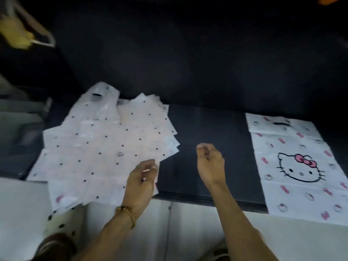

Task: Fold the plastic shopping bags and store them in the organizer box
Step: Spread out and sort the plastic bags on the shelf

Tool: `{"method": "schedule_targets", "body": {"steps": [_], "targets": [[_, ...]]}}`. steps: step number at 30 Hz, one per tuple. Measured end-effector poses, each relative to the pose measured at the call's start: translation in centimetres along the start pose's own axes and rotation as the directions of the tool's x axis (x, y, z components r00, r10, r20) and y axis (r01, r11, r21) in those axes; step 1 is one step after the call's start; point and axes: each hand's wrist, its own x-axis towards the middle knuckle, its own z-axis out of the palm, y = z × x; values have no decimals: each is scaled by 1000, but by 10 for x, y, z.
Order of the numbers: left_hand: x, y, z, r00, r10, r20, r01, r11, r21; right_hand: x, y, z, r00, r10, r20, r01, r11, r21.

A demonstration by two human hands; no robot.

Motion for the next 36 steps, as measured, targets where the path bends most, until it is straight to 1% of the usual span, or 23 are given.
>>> {"method": "schedule_targets", "body": {"steps": [2,4,6,7,8,9,11,12,13,16,17,20,22,23,25,26,27,28,29,31,32,34,36], "targets": [[9,-8,-50,989,-67,-135,64,997,-32,-9,-19,41,994,-40,98,41,999,-14],[20,-17,-92,966,-98,-240,86,995,-57,-16,-32,83,980,-73,186,85,995,-53],[29,-26,-127,945,-118,-304,113,993,-35,-21,-42,122,953,-132,271,172,976,-132],[33,-32,-141,937,-132,-323,138,990,-4,-23,-46,140,928,-170,330,239,954,-181],[37,-37,-154,930,-149,-335,170,985,34,-24,-49,157,887,-201,415,319,918,-237],[39,-43,-165,925,-167,-342,200,978,63,-24,-50,173,828,-217,517,413,859,-301],[42,-52,-180,917,-200,-346,240,968,76,-21,-48,198,702,-181,689,594,683,-425],[43,-55,-185,915,-215,-342,252,965,68,-21,-46,206,668,-163,726,647,608,-460],[42,-58,-188,912,-232,-338,265,963,53,-20,-44,212,665,-158,730,664,572,-481],[37,-64,-189,908,-271,-320,286,958,2,-19,-44,217,730,-229,644,648,532,-544],[35,-64,-187,912,-269,-309,282,960,-4,-17,-47,216,739,-237,630,640,540,-548],[30,-59,-179,926,-265,-270,262,964,-46,-17,-63,211,787,-198,584,523,717,-461],[30,-52,-175,932,-297,-208,263,948,-177,-30,-75,205,793,-246,558,523,745,-415],[31,-48,-175,940,-317,-125,273,921,-279,-42,-79,203,778,-283,562,551,738,-391],[32,-43,-172,949,-310,58,302,840,-451,-72,-80,202,707,-359,609,634,703,-322],[33,-43,-170,947,-313,74,307,813,-494,-87,-80,204,657,-370,656,662,700,-268],[35,-44,-170,936,-349,32,316,800,-510,-99,-78,205,608,-368,704,670,713,-206],[37,-46,-173,912,-406,-55,327,803,-498,-106,-77,206,580,-361,730,651,745,-148],[40,-49,-177,882,-447,-148,339,820,-461,-107,-76,206,592,-360,721,607,787,-106],[42,-54,-193,844,-460,-275,351,862,-364,-96,-72,200,707,-359,610,513,853,-93],[43,-57,-204,830,-457,-320,357,876,-325,-85,-68,198,766,-347,541,484,865,-131],[41,-60,-223,824,-438,-360,357,894,-269,-63,-63,196,850,-259,459,402,882,-246],[38,-62,-237,841,-413,-350,346,907,-239,-44,-68,206,894,-129,429,261,928,-264]]}}
